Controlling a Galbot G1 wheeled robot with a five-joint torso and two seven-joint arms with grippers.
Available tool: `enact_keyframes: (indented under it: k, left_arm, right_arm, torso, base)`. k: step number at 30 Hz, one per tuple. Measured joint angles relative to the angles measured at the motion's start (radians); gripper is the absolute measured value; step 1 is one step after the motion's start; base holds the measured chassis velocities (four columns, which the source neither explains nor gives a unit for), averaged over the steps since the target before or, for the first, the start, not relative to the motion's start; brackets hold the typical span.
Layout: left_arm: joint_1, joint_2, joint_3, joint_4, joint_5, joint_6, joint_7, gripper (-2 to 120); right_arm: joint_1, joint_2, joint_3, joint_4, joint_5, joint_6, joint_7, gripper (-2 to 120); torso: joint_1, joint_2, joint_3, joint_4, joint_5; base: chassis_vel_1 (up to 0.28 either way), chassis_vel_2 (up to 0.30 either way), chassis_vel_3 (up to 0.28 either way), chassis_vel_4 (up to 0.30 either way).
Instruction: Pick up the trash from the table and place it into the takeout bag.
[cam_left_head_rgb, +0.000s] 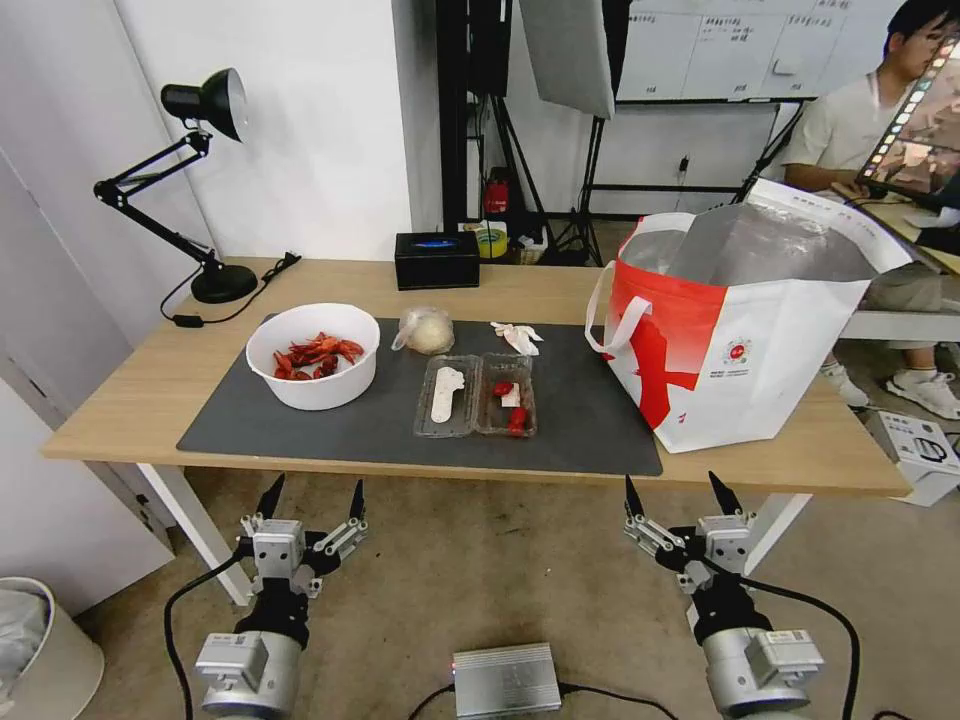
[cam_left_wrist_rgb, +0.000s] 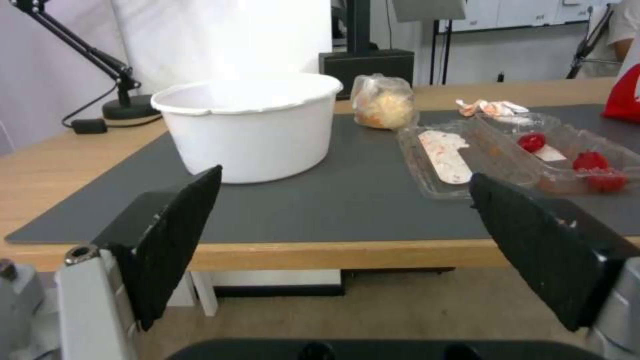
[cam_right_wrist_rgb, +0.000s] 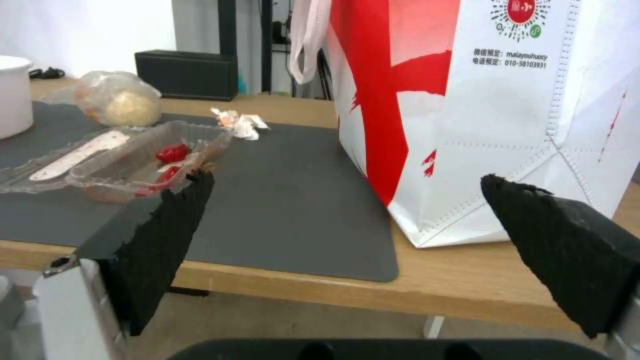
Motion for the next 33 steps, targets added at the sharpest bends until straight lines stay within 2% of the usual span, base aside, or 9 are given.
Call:
enact_keyframes:
  k: [30,33]
  left_arm:
    - [0.0,0.0,0.0,0.0,0.0,0.0,0.0,100]
    - [-0.01,0.008,0.008,0.003,-0.024,0.029,-0.012,100]
  right_arm:
    - [0.0,0.0,0.0,0.0,0.0,0.0,0.0,100]
    - [0.005,-0.017,0.013,-0.007,0.01,-0.019,-0.005,100]
  torso:
    - [0.0,0.0,0.0,0.0,0.0]
    - [0.0,0.0,0.0,0.0004,0.0]
  base:
    - [0.0,0.0,0.0,0.0]
    - [0.0,0.0,0.0,0.0]
